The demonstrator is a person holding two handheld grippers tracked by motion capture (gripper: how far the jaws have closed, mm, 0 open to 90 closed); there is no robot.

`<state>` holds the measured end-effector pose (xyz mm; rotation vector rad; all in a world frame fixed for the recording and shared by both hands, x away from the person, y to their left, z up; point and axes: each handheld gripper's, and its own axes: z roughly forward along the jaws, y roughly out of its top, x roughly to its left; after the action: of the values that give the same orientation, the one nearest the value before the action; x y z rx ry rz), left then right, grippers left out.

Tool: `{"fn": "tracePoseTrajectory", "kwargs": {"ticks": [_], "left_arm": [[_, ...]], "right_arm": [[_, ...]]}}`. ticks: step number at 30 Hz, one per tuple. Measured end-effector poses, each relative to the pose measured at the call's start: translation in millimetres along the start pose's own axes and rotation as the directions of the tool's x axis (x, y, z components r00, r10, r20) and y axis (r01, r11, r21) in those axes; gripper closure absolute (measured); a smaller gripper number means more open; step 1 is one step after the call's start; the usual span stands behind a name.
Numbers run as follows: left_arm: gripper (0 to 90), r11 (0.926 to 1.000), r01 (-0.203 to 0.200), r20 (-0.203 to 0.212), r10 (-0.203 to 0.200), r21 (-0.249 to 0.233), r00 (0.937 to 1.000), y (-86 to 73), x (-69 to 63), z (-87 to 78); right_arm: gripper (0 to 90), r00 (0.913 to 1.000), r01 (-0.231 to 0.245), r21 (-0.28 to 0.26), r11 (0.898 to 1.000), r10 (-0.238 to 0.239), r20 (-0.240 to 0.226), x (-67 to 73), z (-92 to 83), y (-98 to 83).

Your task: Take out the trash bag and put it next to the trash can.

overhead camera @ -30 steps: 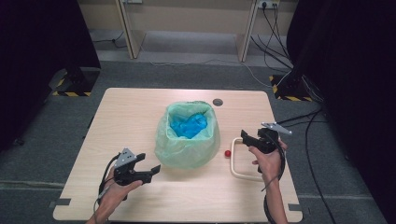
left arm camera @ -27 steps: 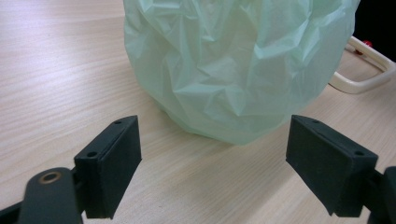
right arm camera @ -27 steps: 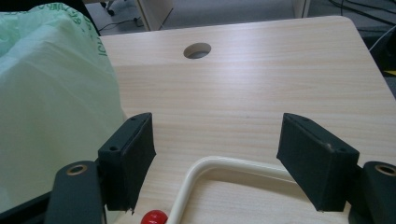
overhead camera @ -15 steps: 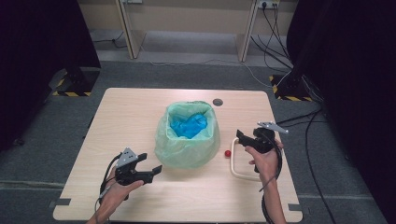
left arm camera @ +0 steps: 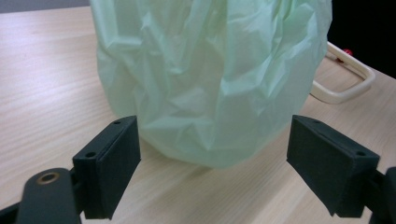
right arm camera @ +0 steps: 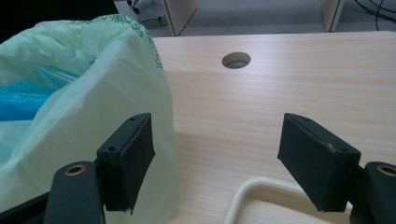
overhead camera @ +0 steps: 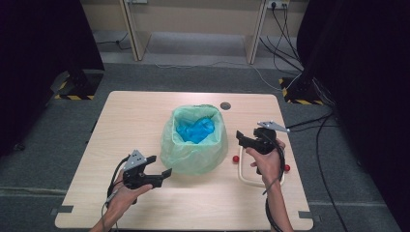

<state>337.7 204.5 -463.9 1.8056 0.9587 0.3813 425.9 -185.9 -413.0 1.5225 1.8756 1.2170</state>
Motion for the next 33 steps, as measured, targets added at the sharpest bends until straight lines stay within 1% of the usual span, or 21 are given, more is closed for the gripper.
{"fn": "tracePoseTrajectory", "kwargs": {"ticks": [2, 8, 11, 12, 15, 18, 21, 23, 25, 26, 28, 30, 33], "left_arm": [[16.6, 1.0, -0.002, 0.006, 0.002, -0.002, 1.0, 3.1, -2.2, 2.1], [15.4, 0.9995, -0.03, 0.016, 0.03, 0.002, 0.9994, 9.3, -10.3, 9.6], [15.4, 0.9994, -0.033, 0.008, 0.033, -0.004, 0.9994, 12.5, -12.1, 10.4], [15.4, 0.9994, -0.033, 0.003, 0.033, -0.008, 0.9994, 13.5, -11.9, 10.8], [15.4, 0.9995, -0.031, -0.012, 0.031, -0.01, 0.9994, 16.8, -9.8, 12.3], [15.4, 0.9994, -0.034, -0.016, 0.033, -0.006, 0.9993, 19.7, -9.5, 14.3], [15.3, 0.9993, -0.037, -0.01, 0.037, -0.006, 0.9993, 21.4, -10.7, 16.3], [15.3, 0.9988, -0.05, -0.009, 0.05, -0.002, 0.9987, 22.4, -12.8, 19.6], [15.3, 0.9986, -0.052, -0.024, 0.052, 0.004, 0.9984, 22.2, -12.3, 23.1], [15.3, 0.9986, -0.052, -0.024, 0.052, 0.004, 0.9984, 22.2, -12.3, 23.1], [15.4, 0.9979, -0.064, -0.048, 0.064, 0.006, 0.9968, 22.1, -11.5, 25.1], [16.1, 0.9975, -0.07, -0.06, 0.07, 0.001, 0.9957, 23.5, -11.2, 25.0], [21.6, 0.9969, -0.078, -0.054, 0.077, -0.012, 0.9956, 26.5, -12.0, 23.7]], "right_arm": [[26.7, 0.9999, 0.01, -0.001, 1.0, -0.01, -0.004, 2.6, 1.4, 2.3], [26.7, 0.9997, 0.003, 0.005, 1.0, -0.003, -0.022, 8.1, 7.4, 6.7], [26.8, 0.9995, 0.008, 0.012, 1.0, -0.008, -0.032, 10.6, 10.5, 10.4], [26.8, 0.9994, 0.006, 0.014, 1.0, -0.006, -0.035, 11.6, 11.6, 12.2], [26.8, 0.9989, 0.021, 0.013, 1.0, -0.02, -0.042, 15.2, 14.6, 18.9], [26.7, 0.9984, 0.033, 0.015, 0.999, -0.032, -0.045, 20.7, 18.4, 26.3], [26.7, 0.9982, 0.039, 0.017, 0.999, -0.038, -0.047, 24.2, 22.0, 31.0], [26.7, 0.9978, 0.046, 0.022, 0.999, -0.045, -0.049, 29.8, 26.2, 36.6], [26.7, 0.997, 0.059, 0.026, 0.998, -0.058, -0.05, 35.4, 30.5, 42.3], [26.7, 0.997, 0.059, 0.026, 0.998, -0.058, -0.05, 35.4, 30.5, 42.3], [26.8, 0.997, 0.058, 0.029, 0.998, -0.056, -0.053, 39.6, 33.2, 45.4], [26.8, 0.9962, 0.061, 0.028, 0.998, -0.059, -0.064, 44.1, 36.7, 47.9], [26.8, 0.9957, 0.07, 0.037, 0.997, -0.068, -0.063, 47.4, 39.6, 48.6]]}}
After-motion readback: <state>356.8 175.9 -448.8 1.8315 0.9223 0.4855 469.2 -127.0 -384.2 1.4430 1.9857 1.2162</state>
